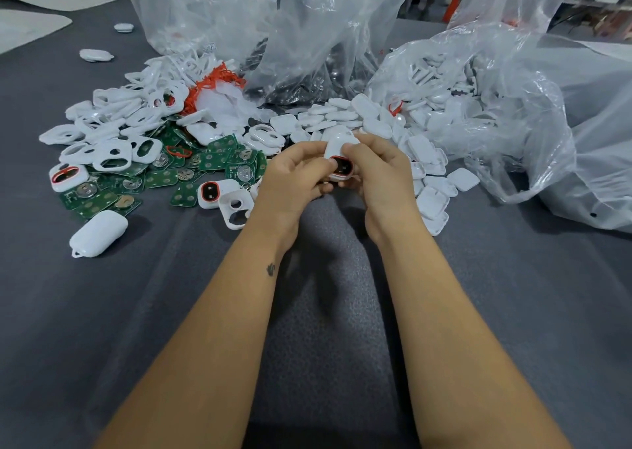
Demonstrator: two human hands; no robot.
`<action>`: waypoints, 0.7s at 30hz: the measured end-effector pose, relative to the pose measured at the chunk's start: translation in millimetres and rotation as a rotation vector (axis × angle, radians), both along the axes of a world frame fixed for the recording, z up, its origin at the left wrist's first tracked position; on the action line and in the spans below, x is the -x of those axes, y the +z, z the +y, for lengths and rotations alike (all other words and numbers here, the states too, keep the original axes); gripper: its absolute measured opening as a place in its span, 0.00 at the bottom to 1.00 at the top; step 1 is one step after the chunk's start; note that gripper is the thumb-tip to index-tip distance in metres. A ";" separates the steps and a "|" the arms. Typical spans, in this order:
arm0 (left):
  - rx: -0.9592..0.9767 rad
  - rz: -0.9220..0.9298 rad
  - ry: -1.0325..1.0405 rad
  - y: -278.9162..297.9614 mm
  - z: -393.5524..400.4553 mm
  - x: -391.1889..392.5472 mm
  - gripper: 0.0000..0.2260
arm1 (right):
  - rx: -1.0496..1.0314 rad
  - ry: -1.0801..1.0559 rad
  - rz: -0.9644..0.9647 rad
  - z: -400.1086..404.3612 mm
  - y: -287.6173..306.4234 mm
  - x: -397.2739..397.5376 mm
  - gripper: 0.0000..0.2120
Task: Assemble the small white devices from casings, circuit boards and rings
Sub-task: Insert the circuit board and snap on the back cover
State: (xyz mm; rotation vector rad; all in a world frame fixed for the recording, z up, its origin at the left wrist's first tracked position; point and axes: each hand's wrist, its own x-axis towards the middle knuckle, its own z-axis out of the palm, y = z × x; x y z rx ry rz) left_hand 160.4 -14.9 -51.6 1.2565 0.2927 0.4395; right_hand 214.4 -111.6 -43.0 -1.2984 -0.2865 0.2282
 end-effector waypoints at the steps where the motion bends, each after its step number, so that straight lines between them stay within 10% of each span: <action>1: 0.027 -0.002 -0.004 0.2 0.1 -0.1 0.08 | 0.004 -0.011 0.001 0.1 -0.3 -0.3 0.07; 11: 0.057 -0.023 -0.018 -5.2 0.0 -2.7 0.12 | 0.071 -0.100 0.004 1.7 -0.8 -1.1 0.04; 21: -0.373 0.029 0.089 -1.7 -34.7 7.4 0.12 | 0.086 -0.428 0.031 -65.0 15.0 4.7 0.08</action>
